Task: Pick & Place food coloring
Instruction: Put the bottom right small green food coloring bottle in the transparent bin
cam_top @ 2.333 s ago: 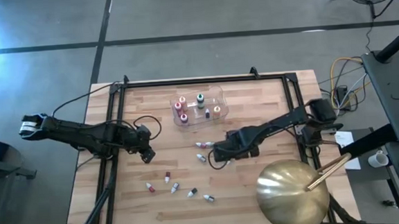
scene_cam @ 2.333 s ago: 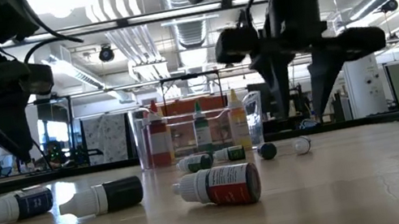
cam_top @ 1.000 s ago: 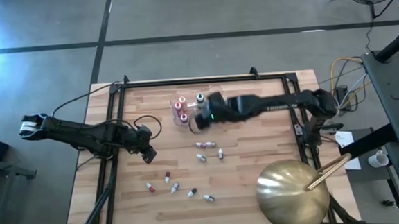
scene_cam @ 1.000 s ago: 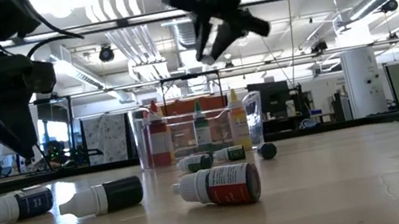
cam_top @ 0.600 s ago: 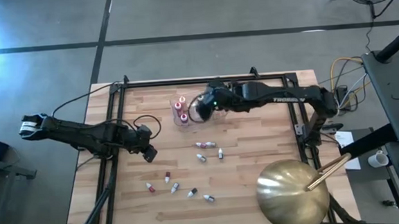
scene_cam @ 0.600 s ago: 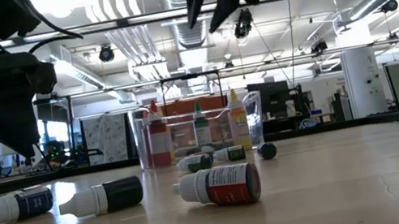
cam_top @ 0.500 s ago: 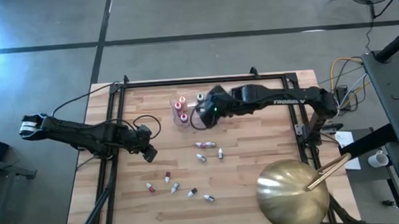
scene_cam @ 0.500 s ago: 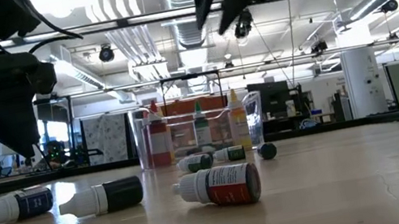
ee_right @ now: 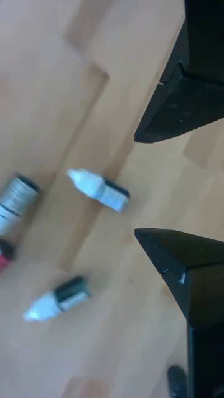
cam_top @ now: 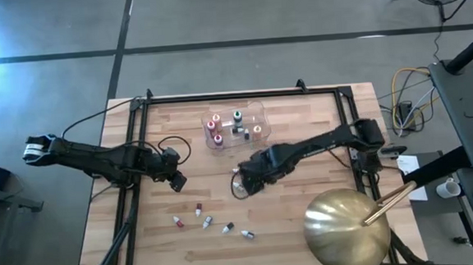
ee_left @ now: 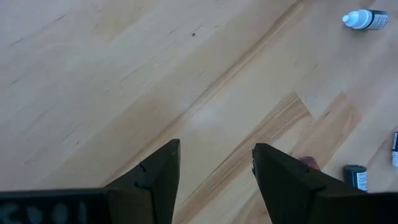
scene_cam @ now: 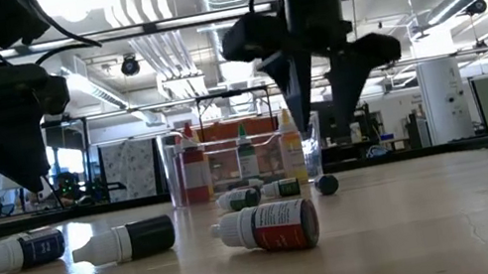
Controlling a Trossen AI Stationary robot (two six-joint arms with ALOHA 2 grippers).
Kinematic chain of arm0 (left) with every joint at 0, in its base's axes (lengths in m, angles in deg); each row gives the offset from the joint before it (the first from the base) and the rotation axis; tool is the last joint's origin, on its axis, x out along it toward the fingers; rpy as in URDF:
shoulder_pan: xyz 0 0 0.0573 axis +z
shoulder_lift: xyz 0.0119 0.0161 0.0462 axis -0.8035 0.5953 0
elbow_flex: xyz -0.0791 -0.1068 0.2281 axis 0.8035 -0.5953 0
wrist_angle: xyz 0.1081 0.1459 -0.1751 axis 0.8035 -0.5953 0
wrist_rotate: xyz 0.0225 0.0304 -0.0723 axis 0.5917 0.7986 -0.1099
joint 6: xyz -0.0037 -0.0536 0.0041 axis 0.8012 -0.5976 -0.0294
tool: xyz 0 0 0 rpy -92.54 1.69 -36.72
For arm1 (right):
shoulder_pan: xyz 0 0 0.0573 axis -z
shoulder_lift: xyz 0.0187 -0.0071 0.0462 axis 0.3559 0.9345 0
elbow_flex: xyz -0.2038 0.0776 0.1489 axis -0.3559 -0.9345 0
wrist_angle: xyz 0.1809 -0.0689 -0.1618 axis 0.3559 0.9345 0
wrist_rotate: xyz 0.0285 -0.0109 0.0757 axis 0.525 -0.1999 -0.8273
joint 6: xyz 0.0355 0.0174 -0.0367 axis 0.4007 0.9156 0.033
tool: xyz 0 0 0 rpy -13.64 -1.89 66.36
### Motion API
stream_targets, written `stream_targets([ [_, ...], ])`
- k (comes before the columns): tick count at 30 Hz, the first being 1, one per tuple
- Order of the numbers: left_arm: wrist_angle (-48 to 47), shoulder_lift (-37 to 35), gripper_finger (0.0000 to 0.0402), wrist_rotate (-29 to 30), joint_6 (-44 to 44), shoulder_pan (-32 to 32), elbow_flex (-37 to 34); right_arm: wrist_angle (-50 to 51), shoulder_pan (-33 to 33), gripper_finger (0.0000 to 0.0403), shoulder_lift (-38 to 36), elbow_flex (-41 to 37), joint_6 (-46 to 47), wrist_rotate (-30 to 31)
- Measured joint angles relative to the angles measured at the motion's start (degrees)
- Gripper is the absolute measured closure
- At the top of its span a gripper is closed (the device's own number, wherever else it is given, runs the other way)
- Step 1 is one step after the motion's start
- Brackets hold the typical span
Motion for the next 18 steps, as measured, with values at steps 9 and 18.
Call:
stream_targets([
  [9,0.09,0.01,0.0227,0.0,-0.02,0.01,-0.01,-3.69,-0.39,0.0181,7.86,0.06,3.2,1.63],
  [18,0.04,0.01,0.0227,0.0,-0.08,-0.01,-0.02,-4.44,-0.28,0.0299,9.65,0.06,1.45,2.96],
])
